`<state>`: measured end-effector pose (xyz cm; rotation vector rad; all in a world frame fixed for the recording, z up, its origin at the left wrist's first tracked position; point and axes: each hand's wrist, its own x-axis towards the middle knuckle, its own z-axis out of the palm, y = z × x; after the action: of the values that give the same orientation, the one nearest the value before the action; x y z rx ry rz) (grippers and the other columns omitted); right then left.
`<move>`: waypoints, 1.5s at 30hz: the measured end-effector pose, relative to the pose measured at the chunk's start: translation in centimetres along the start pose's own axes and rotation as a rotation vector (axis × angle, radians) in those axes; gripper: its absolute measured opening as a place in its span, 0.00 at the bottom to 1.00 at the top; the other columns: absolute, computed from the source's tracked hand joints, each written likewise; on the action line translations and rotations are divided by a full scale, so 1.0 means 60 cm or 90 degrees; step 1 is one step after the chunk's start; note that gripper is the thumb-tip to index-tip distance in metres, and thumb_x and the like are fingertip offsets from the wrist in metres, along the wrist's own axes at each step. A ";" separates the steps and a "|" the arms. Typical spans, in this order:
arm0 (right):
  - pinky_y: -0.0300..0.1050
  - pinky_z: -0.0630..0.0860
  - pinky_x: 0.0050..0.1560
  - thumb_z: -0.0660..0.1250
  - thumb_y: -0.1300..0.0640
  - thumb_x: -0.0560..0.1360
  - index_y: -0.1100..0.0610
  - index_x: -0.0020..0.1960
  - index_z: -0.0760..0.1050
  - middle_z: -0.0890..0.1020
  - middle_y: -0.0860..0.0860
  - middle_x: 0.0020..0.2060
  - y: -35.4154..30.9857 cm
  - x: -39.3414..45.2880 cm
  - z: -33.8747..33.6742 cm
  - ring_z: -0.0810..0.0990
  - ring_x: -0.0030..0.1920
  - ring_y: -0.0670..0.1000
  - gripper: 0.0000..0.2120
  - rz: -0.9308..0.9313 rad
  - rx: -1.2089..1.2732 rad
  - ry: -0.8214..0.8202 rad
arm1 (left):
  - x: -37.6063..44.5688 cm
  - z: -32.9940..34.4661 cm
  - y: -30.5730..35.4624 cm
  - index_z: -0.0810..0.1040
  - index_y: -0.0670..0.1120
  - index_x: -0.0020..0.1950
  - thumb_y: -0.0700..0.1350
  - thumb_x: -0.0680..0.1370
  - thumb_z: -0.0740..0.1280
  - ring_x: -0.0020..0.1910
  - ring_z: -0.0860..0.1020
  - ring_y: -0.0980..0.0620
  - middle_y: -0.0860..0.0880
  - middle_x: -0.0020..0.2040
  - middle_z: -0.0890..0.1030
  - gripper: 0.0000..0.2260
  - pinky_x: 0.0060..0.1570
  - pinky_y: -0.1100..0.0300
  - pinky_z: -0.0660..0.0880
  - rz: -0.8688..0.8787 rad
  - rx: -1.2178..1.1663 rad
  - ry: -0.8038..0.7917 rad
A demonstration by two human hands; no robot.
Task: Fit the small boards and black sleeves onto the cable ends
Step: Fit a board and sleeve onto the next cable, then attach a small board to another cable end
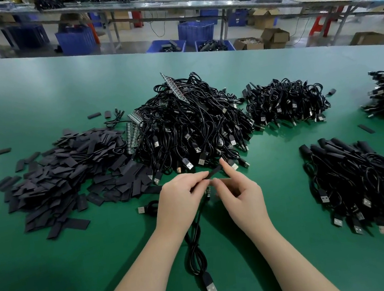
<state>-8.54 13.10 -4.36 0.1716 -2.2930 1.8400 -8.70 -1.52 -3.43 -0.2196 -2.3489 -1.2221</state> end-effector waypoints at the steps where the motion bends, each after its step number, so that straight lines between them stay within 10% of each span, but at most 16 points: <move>1: 0.28 0.72 0.39 0.69 0.58 0.78 0.31 0.64 0.67 0.85 0.39 0.43 -0.001 0.001 0.000 0.78 0.35 0.37 0.25 0.010 0.010 0.000 | -0.001 0.002 0.000 0.85 0.47 0.54 0.41 0.74 0.74 0.50 0.78 0.61 0.52 0.47 0.85 0.09 0.51 0.71 0.74 0.000 0.002 -0.003; 5: 0.28 0.74 0.47 0.70 0.55 0.78 0.34 0.59 0.73 0.85 0.35 0.45 -0.008 0.004 -0.003 0.82 0.47 0.36 0.18 0.059 0.035 -0.006 | -0.002 0.004 0.001 0.85 0.50 0.55 0.42 0.74 0.74 0.52 0.78 0.63 0.57 0.49 0.84 0.10 0.52 0.72 0.73 0.001 -0.016 0.015; 10: 0.33 0.69 0.34 0.72 0.55 0.76 0.49 0.39 0.84 0.81 0.46 0.30 -0.009 0.005 -0.006 0.74 0.32 0.41 0.08 0.047 0.025 -0.033 | -0.004 0.004 0.007 0.85 0.51 0.54 0.37 0.73 0.73 0.52 0.76 0.69 0.64 0.48 0.80 0.13 0.52 0.72 0.73 0.063 0.021 0.011; 18: 0.38 0.75 0.40 0.72 0.57 0.76 0.50 0.40 0.84 0.84 0.55 0.37 -0.010 0.011 -0.012 0.78 0.37 0.46 0.07 0.077 0.101 0.023 | -0.003 0.002 0.007 0.80 0.54 0.64 0.45 0.73 0.75 0.50 0.79 0.62 0.58 0.50 0.84 0.20 0.52 0.66 0.75 0.079 0.067 -0.013; 25: 0.33 0.77 0.43 0.74 0.57 0.75 0.47 0.41 0.86 0.86 0.45 0.39 -0.013 0.007 -0.007 0.84 0.42 0.45 0.06 0.073 0.057 -0.017 | 0.000 -0.001 0.005 0.87 0.48 0.49 0.41 0.72 0.72 0.46 0.83 0.55 0.54 0.44 0.86 0.08 0.48 0.55 0.79 0.135 0.131 0.028; 36: 0.38 0.79 0.50 0.67 0.57 0.77 0.48 0.38 0.85 0.87 0.50 0.45 -0.069 0.024 -0.063 0.84 0.48 0.47 0.12 0.093 0.360 0.135 | 0.003 -0.012 0.003 0.73 0.49 0.70 0.57 0.82 0.54 0.60 0.71 0.70 0.59 0.59 0.77 0.22 0.62 0.71 0.65 0.104 0.009 0.077; 41: 0.41 0.80 0.49 0.63 0.55 0.82 0.51 0.46 0.76 0.85 0.46 0.42 -0.137 0.049 -0.188 0.84 0.44 0.44 0.07 -0.047 0.129 0.305 | 0.005 -0.011 -0.005 0.78 0.50 0.64 0.53 0.82 0.54 0.54 0.74 0.70 0.61 0.50 0.80 0.18 0.57 0.70 0.69 0.038 -0.012 0.107; 45: 0.52 0.79 0.44 0.63 0.45 0.79 0.49 0.52 0.80 0.85 0.49 0.42 -0.134 0.082 -0.287 0.82 0.43 0.56 0.10 0.042 -0.473 0.305 | 0.006 -0.013 -0.007 0.81 0.54 0.51 0.55 0.80 0.57 0.42 0.76 0.63 0.61 0.40 0.80 0.13 0.39 0.70 0.71 0.002 0.008 0.075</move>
<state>-10.24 28.26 7.97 -0.4083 -2.4338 0.8080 -8.90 -2.43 -3.18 -0.1423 -2.2537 -1.1855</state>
